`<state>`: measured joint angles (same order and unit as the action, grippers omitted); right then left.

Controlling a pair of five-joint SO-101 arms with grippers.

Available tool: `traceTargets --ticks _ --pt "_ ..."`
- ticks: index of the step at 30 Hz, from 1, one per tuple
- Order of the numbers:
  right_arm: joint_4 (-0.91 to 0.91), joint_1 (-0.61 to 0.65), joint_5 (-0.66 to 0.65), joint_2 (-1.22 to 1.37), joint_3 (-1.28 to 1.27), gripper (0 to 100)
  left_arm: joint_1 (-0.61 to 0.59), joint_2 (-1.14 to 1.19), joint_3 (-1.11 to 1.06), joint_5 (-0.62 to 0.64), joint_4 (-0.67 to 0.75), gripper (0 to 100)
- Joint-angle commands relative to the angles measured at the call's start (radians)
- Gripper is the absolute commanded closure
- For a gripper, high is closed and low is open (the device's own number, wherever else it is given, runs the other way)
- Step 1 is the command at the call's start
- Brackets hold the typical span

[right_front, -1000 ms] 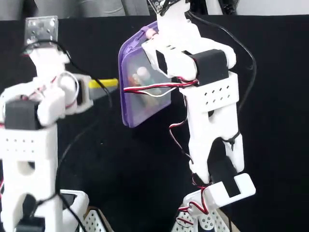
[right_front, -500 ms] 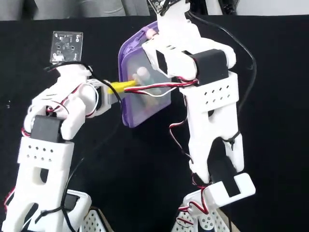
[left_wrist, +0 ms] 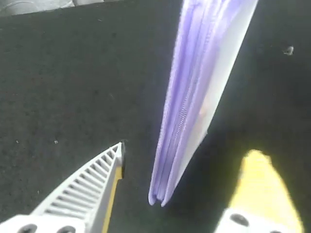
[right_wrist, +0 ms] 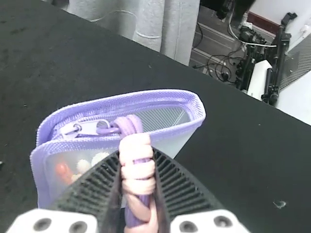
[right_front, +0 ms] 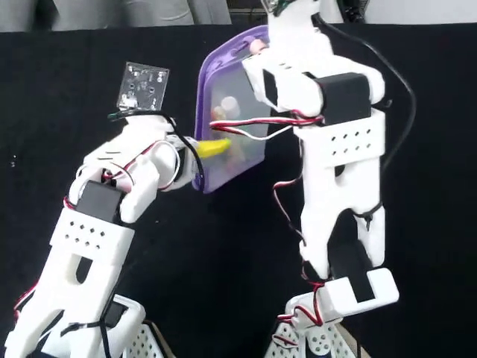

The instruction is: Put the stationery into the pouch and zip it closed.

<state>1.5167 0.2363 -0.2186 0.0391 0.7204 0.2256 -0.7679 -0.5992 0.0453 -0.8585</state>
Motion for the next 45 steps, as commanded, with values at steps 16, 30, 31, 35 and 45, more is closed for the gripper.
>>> traceTargets --ticks 16,30,31,35,45 --pt "0.009 -0.066 0.009 -0.004 0.041 98.7 0.007 -0.138 -0.18 0.003 0.123 97" --pt "0.08 -0.063 0.002 -0.012 0.048 98.7 0.015 -0.41 -0.243 -0.003 0.132 60" --pt "0.091 -0.063 0.002 -0.013 0.048 98.7 0.015 -0.41 -0.243 -0.003 0.132 60" --pt "0.144 -0.063 -0.029 -0.013 0.048 98.7 0.015 -0.41 -0.243 -0.005 0.133 63" --pt "0.245 -0.068 -0.109 -0.108 0.022 98.7 0.036 -0.411 -0.44 -0.132 0.393 63"
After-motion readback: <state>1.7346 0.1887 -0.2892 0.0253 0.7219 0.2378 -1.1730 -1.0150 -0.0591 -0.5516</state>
